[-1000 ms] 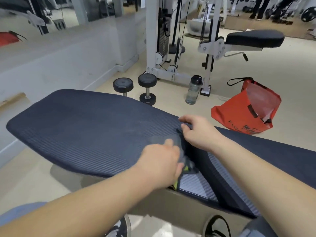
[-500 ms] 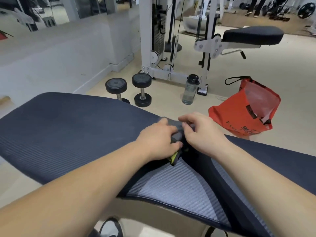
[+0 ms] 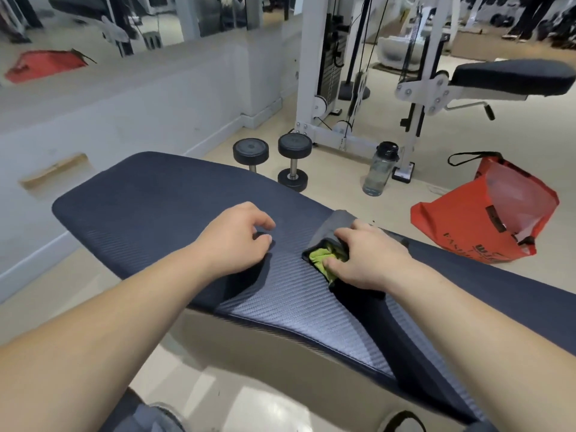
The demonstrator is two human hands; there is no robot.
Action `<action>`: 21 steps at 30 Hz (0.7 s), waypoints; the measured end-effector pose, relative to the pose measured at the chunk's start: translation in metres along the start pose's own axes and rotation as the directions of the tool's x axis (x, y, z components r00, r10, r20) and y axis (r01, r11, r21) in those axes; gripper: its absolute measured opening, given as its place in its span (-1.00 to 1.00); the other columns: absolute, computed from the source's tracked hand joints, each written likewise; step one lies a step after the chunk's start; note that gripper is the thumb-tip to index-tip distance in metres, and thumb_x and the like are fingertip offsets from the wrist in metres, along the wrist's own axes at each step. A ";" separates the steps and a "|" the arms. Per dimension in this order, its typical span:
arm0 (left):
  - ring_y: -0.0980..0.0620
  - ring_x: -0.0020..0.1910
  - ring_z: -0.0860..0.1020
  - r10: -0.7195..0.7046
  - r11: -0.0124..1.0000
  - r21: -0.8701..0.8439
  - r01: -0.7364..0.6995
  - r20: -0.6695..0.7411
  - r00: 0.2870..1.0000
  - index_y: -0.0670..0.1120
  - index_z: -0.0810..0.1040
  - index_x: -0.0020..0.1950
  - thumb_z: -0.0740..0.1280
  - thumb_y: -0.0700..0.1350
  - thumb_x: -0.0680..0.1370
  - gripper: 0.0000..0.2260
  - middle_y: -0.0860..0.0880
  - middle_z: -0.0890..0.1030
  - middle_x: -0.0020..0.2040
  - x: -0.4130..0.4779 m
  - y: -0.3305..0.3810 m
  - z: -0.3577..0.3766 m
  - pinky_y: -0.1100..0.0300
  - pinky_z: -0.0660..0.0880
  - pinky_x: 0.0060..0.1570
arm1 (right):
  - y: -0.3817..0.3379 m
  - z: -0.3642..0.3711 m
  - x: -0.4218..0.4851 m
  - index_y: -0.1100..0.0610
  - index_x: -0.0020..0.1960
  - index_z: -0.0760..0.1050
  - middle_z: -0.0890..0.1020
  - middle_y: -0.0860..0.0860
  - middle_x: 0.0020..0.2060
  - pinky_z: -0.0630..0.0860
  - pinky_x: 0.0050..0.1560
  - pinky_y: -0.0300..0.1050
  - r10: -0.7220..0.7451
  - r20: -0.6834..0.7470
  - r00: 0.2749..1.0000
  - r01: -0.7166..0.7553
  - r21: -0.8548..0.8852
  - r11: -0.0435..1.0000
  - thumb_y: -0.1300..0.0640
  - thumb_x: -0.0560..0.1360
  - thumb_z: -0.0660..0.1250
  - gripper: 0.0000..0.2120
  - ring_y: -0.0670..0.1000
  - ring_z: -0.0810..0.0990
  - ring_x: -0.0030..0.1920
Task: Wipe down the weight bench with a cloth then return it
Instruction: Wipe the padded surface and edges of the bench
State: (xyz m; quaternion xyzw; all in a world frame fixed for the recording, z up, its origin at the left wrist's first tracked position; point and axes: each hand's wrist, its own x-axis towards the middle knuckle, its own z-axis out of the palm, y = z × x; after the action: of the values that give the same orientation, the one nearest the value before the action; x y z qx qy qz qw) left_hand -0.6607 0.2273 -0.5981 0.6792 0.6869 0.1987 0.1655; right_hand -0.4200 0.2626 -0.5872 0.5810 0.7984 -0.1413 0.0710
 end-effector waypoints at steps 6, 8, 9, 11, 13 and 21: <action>0.03 0.14 0.53 0.006 0.995 0.096 -0.009 0.035 0.999 0.07 0.62 0.23 0.36 0.03 0.56 -0.75 0.12 0.51 0.17 0.029 -0.010 -0.003 0.06 0.51 0.16 | 0.025 0.007 0.033 -0.09 0.43 0.44 0.51 0.02 0.29 0.46 0.24 0.07 0.184 -0.179 0.967 -0.177 0.054 0.983 -0.28 0.56 0.16 -0.48 0.15 0.48 0.35; 0.02 0.12 0.53 -0.008 0.994 0.106 0.003 0.044 0.999 0.07 0.62 0.23 0.33 0.02 0.56 -0.75 0.13 0.50 0.17 0.026 -0.020 -0.005 0.02 0.53 0.16 | 0.028 0.011 0.043 -0.07 0.46 0.44 0.53 0.07 0.33 0.39 0.31 0.08 0.225 -0.217 0.950 -0.222 0.041 0.974 -0.26 0.57 0.15 -0.47 0.19 0.46 0.35; 0.01 0.11 0.54 -0.003 0.993 0.118 -0.003 0.056 0.998 0.08 0.62 0.22 0.33 0.02 0.56 -0.75 0.13 0.50 0.16 0.023 -0.026 -0.005 0.00 0.53 0.16 | 0.026 0.013 0.047 -0.06 0.46 0.44 0.53 0.08 0.34 0.37 0.33 0.08 0.230 -0.231 0.945 -0.230 0.028 0.973 -0.25 0.58 0.15 -0.48 0.20 0.45 0.36; 0.00 0.08 0.55 0.006 0.991 0.135 -0.014 0.063 0.998 0.08 0.63 0.20 0.34 0.01 0.56 -0.76 0.13 0.51 0.16 0.015 -0.040 -0.009 0.01 0.53 0.15 | 0.012 0.016 0.051 -0.06 0.44 0.46 0.51 0.09 0.35 0.35 0.34 0.10 0.196 -0.251 0.948 -0.205 -0.012 0.979 -0.25 0.59 0.15 -0.50 0.20 0.43 0.36; 0.01 0.06 0.55 -0.011 0.991 0.135 0.008 0.026 1.000 0.08 0.64 0.17 0.35 0.00 0.56 -0.79 0.13 0.52 0.15 0.006 -0.054 -0.015 0.03 0.53 0.13 | -0.017 0.020 0.048 -0.09 0.41 0.47 0.49 0.06 0.33 0.36 0.34 0.11 0.064 -0.253 0.965 -0.079 -0.051 0.996 -0.29 0.58 0.15 -0.51 0.18 0.41 0.35; -0.05 0.13 0.56 -0.012 0.994 0.109 0.018 -0.062 0.998 0.02 0.69 0.14 0.26 -0.20 0.52 -0.71 0.07 0.57 0.13 -0.005 -0.075 -0.028 -0.02 0.53 0.16 | -0.087 0.040 0.007 -0.21 0.42 0.48 0.50 -0.10 0.26 0.42 0.25 0.05 -0.514 -0.150 0.845 0.495 -0.144 0.857 -0.41 0.47 0.19 -0.41 0.06 0.46 0.25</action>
State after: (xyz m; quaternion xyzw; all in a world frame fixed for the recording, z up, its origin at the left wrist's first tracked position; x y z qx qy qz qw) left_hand -0.7390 0.2209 -0.6115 0.6756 0.7066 0.1803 0.1082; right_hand -0.5070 0.2323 -0.6143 0.3567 0.9322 -0.0609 -0.0136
